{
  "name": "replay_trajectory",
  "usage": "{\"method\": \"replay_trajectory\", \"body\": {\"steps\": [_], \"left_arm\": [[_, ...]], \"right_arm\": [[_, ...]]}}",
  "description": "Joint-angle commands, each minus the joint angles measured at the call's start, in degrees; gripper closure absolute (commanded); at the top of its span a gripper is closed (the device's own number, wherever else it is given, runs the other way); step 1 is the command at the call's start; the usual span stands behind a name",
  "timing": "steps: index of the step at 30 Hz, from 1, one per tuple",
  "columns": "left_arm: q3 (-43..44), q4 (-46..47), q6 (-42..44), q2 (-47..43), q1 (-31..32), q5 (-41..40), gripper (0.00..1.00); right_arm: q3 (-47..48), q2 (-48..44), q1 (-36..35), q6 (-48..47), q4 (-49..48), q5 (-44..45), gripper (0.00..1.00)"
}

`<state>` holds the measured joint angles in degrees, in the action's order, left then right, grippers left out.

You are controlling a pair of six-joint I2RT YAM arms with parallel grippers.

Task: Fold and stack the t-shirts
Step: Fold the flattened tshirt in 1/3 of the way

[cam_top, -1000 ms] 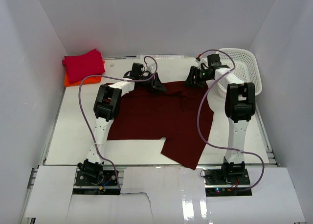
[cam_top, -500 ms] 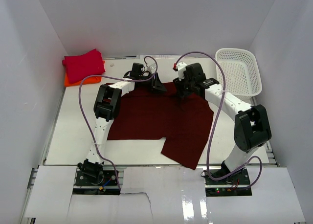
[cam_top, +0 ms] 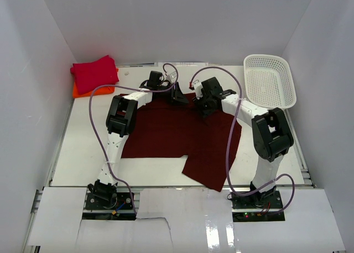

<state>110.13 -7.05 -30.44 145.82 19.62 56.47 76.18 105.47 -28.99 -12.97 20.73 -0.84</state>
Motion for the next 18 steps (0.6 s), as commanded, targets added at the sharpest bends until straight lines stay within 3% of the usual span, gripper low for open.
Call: {"method": "replay_trajectory", "body": {"steps": [1,9,18], "left_arm": [[-0.3,-3.3,2.0,0.2,0.9,-1.1,0.5],[0.1,-3.6,2.0,0.3,0.8,-1.0,0.5],[0.4,-3.7,2.0,0.7,0.9,-0.8,0.49]], "right_arm": [[4.1,1.2,-0.1,-1.0,1.2,-1.9,0.57],[7.6,4.9,-0.1,-1.8,1.9,0.3,0.57],[8.8,4.7,-0.3,-0.5,2.8,-3.4,0.57]]}}
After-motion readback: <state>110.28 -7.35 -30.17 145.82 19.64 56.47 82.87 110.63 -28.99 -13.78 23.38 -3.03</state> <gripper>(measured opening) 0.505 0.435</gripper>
